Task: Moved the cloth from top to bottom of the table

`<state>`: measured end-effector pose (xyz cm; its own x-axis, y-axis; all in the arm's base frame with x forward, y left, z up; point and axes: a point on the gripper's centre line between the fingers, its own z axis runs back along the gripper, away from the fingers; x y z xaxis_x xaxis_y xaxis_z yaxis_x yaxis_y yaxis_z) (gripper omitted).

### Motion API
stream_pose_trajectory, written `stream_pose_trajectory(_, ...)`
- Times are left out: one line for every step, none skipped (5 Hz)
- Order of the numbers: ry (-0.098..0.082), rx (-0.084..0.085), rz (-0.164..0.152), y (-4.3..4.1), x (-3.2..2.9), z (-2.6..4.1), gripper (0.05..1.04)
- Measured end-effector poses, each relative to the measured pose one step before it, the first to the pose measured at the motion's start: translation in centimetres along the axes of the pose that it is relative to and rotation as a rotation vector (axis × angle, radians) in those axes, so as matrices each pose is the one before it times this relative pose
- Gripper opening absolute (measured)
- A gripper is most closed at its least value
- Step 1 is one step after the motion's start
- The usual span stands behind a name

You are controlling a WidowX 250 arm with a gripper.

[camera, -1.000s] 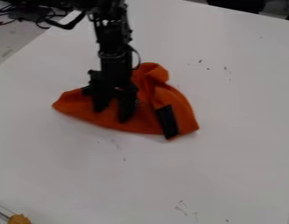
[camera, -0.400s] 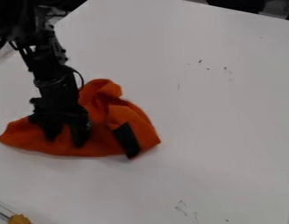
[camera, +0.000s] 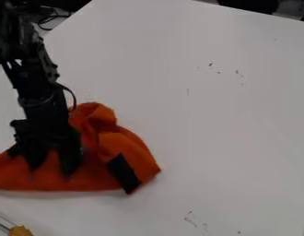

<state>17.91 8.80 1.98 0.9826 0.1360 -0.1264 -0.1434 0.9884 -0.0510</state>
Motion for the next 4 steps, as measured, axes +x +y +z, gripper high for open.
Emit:
stream_pose_trajectory(-0.0707, 0.0703, 0.0018, 0.054, 0.99, 2.411, 1.001)
stream_pose_trajectory(-0.0484, 0.0314, -0.0008, 0.115, 0.946, 1.781, 1.001)
stream_pose_trajectory(-0.0002, -0.0058, 0.0203, -0.154, 0.755, 1.223, 1.001)
stream_pose_trajectory(0.0198, -0.0007, 0.0103, -0.641, 1.199, 1.95, 1.001)
